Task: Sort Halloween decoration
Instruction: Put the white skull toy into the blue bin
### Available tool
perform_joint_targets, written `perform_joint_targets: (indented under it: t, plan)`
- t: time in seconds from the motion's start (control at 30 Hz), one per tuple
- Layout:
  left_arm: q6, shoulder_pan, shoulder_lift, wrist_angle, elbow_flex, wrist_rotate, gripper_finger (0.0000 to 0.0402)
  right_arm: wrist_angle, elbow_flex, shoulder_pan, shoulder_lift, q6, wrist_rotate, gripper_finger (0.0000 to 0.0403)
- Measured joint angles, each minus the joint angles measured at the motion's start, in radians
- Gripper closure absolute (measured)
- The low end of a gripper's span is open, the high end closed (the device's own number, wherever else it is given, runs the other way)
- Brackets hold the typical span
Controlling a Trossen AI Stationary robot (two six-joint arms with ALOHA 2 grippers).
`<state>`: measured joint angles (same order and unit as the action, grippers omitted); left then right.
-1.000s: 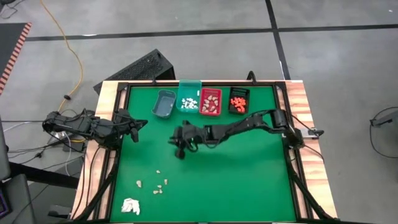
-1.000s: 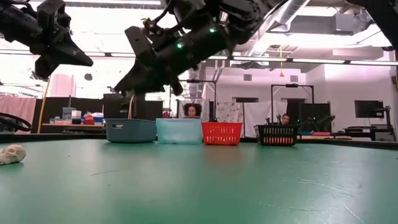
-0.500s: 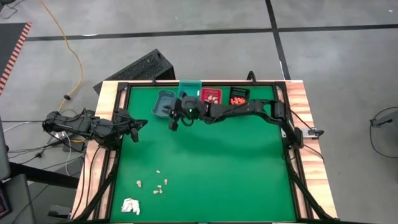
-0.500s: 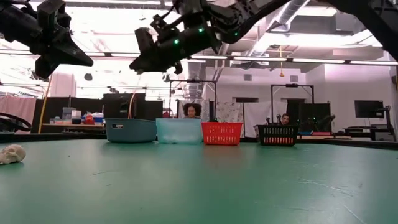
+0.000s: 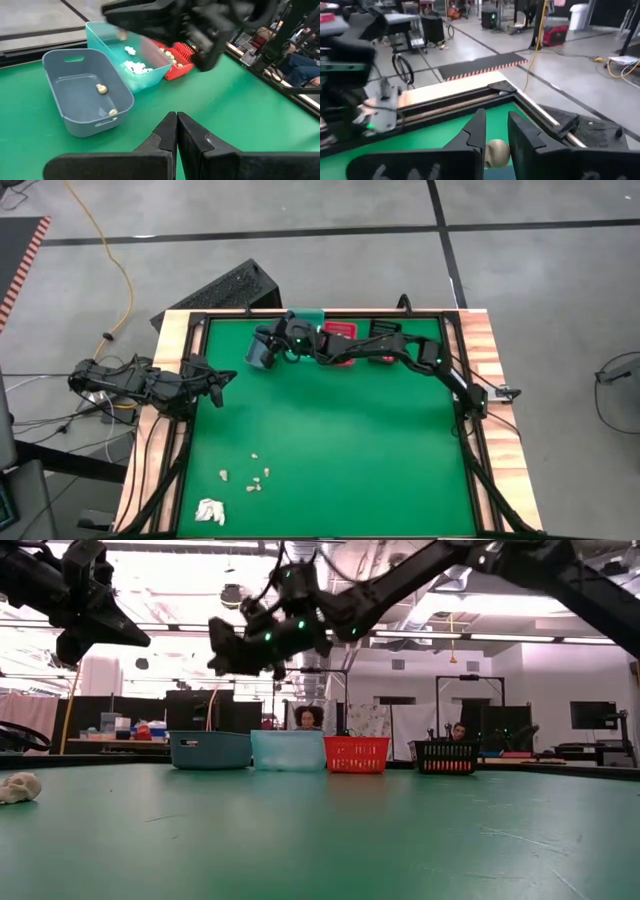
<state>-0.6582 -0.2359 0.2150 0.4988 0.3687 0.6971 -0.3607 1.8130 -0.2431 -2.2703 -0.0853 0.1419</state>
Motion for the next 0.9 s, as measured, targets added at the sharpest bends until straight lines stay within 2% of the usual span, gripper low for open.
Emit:
perform_joint_targets:
  t: [0.33, 0.63, 0.8, 0.9]
  plan:
    - [0.0, 0.0, 0.0, 0.004, 0.0, 0.008, 0.0401, 0.013, 0.048, 0.0, -0.091, -0.012, -0.011, 0.0326]
    - [0.001, 0.0, 0.001, 0.004, 0.0, 0.007, 0.0401, 0.026, 0.047, -0.008, -0.092, -0.026, -0.013, 0.0268]
    - [0.003, 0.0, 0.001, 0.009, 0.0, 0.007, 0.0401, 0.028, 0.047, -0.016, -0.066, -0.126, -0.18, 0.0237]
    - [-0.01, 0.0, 0.001, 0.008, 0.0, 0.015, 0.0401, 0.07, 0.046, -0.016, 0.006, -0.132, -0.273, 0.0235]
